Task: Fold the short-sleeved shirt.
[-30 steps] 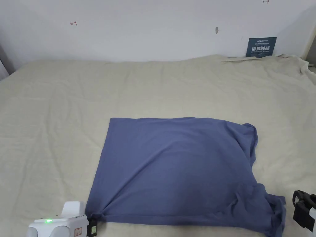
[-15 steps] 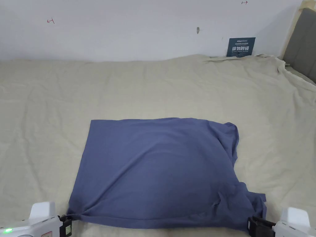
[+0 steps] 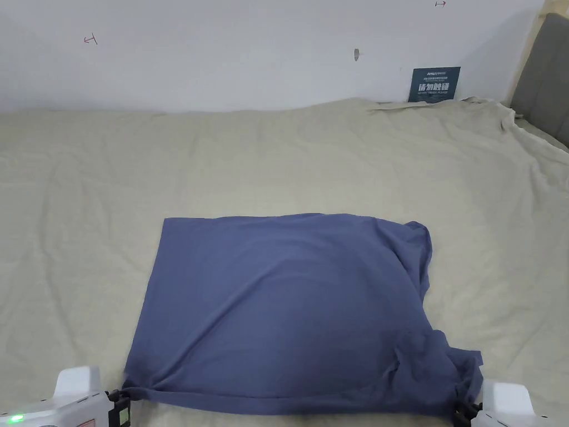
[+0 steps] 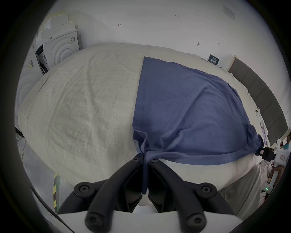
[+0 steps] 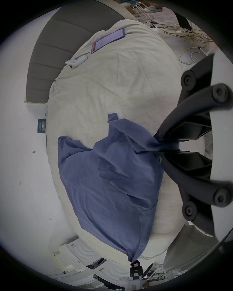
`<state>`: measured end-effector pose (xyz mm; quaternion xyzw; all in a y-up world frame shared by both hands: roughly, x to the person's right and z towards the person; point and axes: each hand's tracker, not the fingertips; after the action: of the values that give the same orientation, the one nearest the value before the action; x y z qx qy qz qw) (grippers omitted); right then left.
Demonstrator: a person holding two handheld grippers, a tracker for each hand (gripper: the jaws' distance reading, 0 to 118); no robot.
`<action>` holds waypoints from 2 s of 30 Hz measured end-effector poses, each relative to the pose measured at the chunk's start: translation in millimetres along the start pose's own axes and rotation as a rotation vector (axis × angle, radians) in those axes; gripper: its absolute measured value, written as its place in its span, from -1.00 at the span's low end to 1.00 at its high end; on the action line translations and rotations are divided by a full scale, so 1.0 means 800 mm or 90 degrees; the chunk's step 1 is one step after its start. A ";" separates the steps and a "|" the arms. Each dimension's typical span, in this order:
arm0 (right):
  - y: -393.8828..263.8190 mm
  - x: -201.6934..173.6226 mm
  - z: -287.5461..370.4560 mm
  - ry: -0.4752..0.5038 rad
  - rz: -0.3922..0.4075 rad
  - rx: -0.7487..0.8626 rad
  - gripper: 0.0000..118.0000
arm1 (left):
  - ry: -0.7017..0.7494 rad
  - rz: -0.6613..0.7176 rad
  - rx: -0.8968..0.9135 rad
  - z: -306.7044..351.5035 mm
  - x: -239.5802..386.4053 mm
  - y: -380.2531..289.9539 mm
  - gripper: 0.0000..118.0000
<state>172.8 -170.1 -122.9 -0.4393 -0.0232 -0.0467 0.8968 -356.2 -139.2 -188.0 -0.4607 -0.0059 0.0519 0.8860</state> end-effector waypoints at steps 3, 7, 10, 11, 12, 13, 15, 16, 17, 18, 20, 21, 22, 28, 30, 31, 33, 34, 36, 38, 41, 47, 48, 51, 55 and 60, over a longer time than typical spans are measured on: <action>0.009 0.001 0.015 0.011 0.001 0.013 -0.86 | -0.004 0.011 0.002 -0.002 -0.006 0.007 -0.96; 0.040 -0.009 0.045 0.026 -0.003 0.063 -0.86 | -0.015 0.038 0.017 -0.003 -0.012 0.028 -0.96; 0.071 0.000 0.046 0.039 -0.014 0.092 -0.86 | -0.017 0.046 0.031 -0.007 -0.013 0.049 -0.96; 0.083 0.000 0.046 0.043 -0.016 0.102 -0.86 | -0.017 0.045 0.036 -0.007 -0.011 0.058 -0.96; 0.095 0.000 0.044 0.045 -0.018 0.107 -0.86 | -0.016 0.043 0.042 -0.008 -0.009 0.068 -0.96; 0.105 0.000 0.041 0.046 -0.018 0.110 -0.86 | -0.015 0.041 0.047 -0.010 -0.008 0.076 -0.96; 0.128 -0.001 0.030 0.042 -0.011 0.116 -0.86 | -0.014 0.035 0.055 -0.017 -0.005 0.096 -0.96; 0.138 -0.002 0.025 0.039 -0.008 0.117 -0.86 | -0.012 0.032 0.058 -0.021 -0.003 0.105 -0.96; 0.148 0.002 0.013 0.037 -0.006 0.117 -0.86 | -0.010 0.027 0.060 -0.026 0.000 0.116 -0.96; 0.158 0.003 0.003 0.035 -0.004 0.116 -0.86 | -0.006 0.020 0.059 -0.033 0.002 0.126 -0.96; 0.177 0.006 -0.018 0.031 -0.002 0.105 -0.86 | 0.005 0.007 0.051 -0.051 0.007 0.145 -0.96; 0.185 0.006 -0.031 0.029 -0.004 0.100 -0.86 | 0.009 0.001 0.047 -0.061 0.009 0.153 -0.96; 0.191 0.008 -0.041 0.028 -0.006 0.095 -0.86 | 0.013 -0.004 0.041 -0.070 0.011 0.160 -0.96; 0.220 0.000 -0.101 0.009 -0.003 0.040 -0.86 | 0.052 -0.067 -0.010 -0.136 0.028 0.188 -0.96; 0.224 -0.005 -0.121 -0.001 0.005 0.015 -0.86 | 0.059 -0.077 -0.029 -0.157 0.031 0.192 -0.96; 0.225 -0.006 -0.130 -0.006 0.006 0.007 -0.86 | 0.062 -0.080 -0.035 -0.164 0.032 0.192 -0.96; 0.223 -0.017 -0.139 -0.013 0.011 -0.009 -0.86 | 0.070 -0.078 -0.049 -0.178 0.034 0.192 -0.96; 0.222 -0.019 -0.144 -0.017 0.012 -0.021 -0.86 | 0.072 -0.077 -0.050 -0.180 0.034 0.192 -0.96; 0.216 -0.023 -0.153 -0.022 0.014 -0.037 -0.86 | 0.078 -0.073 -0.048 -0.180 0.035 0.191 -0.92; 0.213 -0.019 -0.157 -0.023 0.010 -0.039 -0.84 | 0.080 -0.078 -0.049 -0.177 0.036 0.192 -0.75; 0.216 -0.019 -0.146 -0.028 0.006 -0.026 -0.62 | 0.086 -0.066 -0.047 -0.167 0.034 0.193 -0.08; 0.223 -0.021 -0.091 -0.022 0.005 0.042 0.56 | 0.063 -0.001 -0.017 -0.131 0.018 0.200 0.80; 0.224 -0.021 -0.077 -0.017 0.004 0.060 0.56 | 0.055 0.000 -0.004 -0.119 0.018 0.200 0.80; 0.221 -0.025 -0.033 -0.008 0.001 0.100 0.56 | 0.051 -0.016 0.045 -0.085 0.021 0.197 0.80; 0.210 -0.022 0.015 0.004 -0.001 0.152 0.56 | 0.043 -0.032 0.087 -0.044 0.023 0.185 0.80; 0.184 -0.020 0.067 0.010 -0.015 0.213 0.55 | 0.033 -0.058 0.117 0.001 0.029 0.156 0.65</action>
<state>171.8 -36.9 -206.8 -0.2829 -0.0291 -0.0561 0.9571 -344.2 -65.2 -290.3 -0.3783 0.0014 0.0001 0.9257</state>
